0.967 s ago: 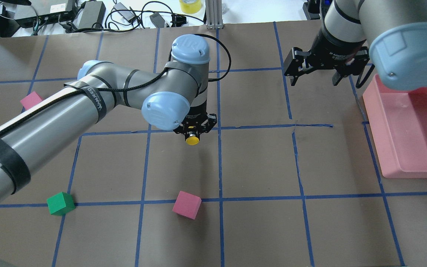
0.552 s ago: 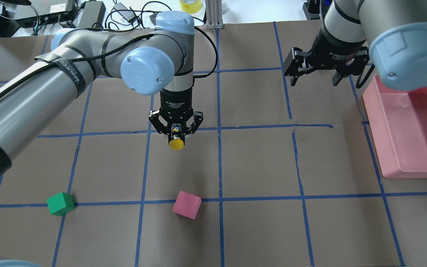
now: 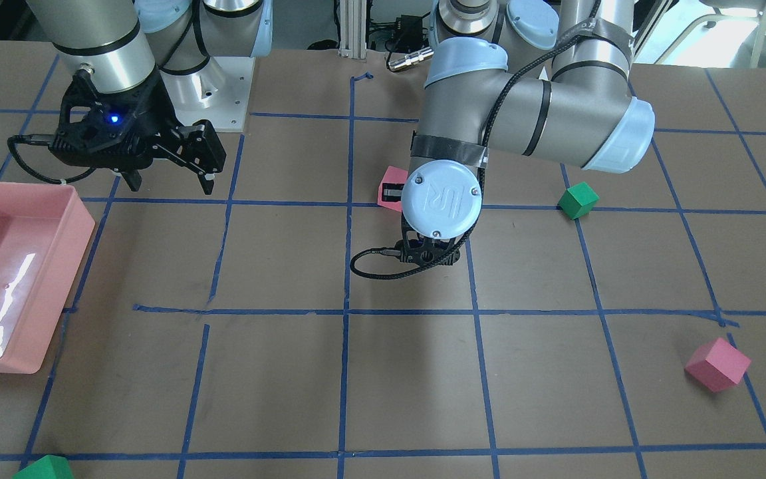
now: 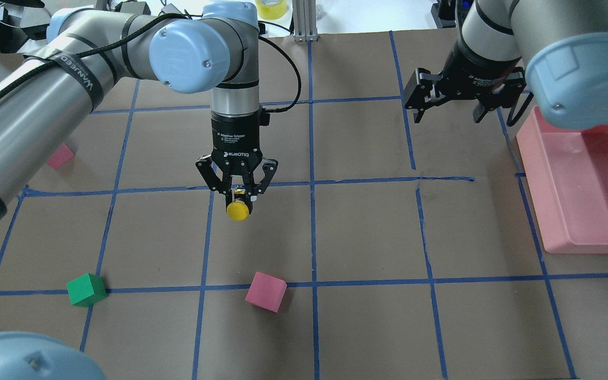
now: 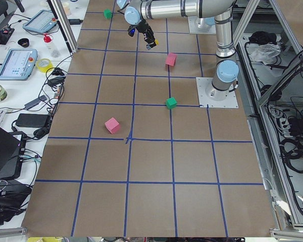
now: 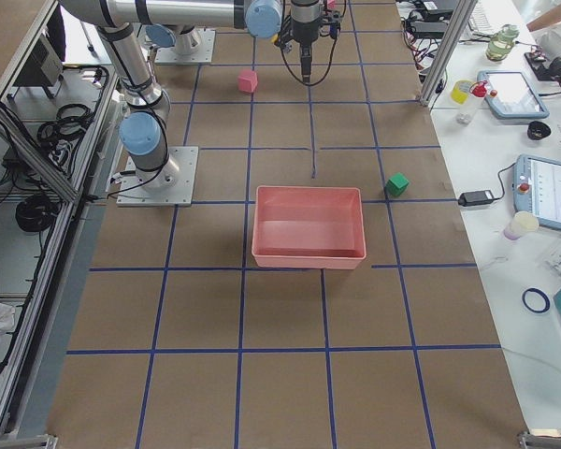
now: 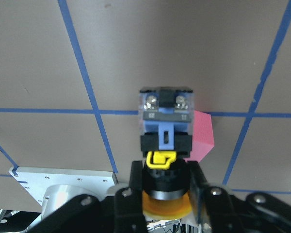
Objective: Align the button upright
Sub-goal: 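Carry the switch with the left gripper and lower it toward the table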
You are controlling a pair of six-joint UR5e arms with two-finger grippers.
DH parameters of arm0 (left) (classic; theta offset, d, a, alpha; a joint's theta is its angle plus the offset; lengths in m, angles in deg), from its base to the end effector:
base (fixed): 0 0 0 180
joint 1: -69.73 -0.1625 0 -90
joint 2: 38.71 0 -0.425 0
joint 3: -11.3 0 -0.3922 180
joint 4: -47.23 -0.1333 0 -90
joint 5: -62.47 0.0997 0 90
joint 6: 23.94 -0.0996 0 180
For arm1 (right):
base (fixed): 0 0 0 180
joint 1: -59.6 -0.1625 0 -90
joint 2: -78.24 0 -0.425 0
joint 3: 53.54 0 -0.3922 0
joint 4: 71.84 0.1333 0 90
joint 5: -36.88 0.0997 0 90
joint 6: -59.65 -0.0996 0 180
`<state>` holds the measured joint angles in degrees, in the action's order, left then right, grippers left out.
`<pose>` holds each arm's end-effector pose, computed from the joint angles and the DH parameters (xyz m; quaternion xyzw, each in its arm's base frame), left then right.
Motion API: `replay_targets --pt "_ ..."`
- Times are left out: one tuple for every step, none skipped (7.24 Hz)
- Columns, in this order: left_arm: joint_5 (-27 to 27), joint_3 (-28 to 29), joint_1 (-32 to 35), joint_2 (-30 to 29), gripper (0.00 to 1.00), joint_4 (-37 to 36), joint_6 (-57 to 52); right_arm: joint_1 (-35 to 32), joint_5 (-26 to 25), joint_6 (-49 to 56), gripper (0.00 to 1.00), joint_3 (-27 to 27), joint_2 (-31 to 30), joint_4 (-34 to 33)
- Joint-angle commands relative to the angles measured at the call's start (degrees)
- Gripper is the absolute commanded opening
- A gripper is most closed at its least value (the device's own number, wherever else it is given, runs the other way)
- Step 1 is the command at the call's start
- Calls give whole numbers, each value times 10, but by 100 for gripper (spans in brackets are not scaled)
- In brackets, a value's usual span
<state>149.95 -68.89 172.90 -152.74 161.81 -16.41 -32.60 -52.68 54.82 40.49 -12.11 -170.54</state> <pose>-0.2636 -0.5223 0.3143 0.0391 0.9422 0.3304 0.0393 0.1530 -0.4913 0.4718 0.0228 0.9988 -0.0435 0.0065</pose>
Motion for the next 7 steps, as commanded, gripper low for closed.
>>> replay_targets --pt "-3 3 -3 -20 0 34 -70 0 0 0 100 0 0 0" --pt "-1 3 -3 -38 0 34 -85 0 -1 0 100 1 0 0" --pt "4 4 -3 -59 0 31 -115 0 -1 0 100 1 -1 0" --pt "15 6 -3 -78 0 21 -119 0 0 0 100 1 -1 0" --pt "35 13 -3 -100 0 12 -138 0 0 0 100 1 -1 0" --pt "71 27 -3 -112 0 12 -153 0 0 0 100 1 -1 0" --pt "78 46 -3 -130 0 12 -161 0 0 1 100 2 0 0"
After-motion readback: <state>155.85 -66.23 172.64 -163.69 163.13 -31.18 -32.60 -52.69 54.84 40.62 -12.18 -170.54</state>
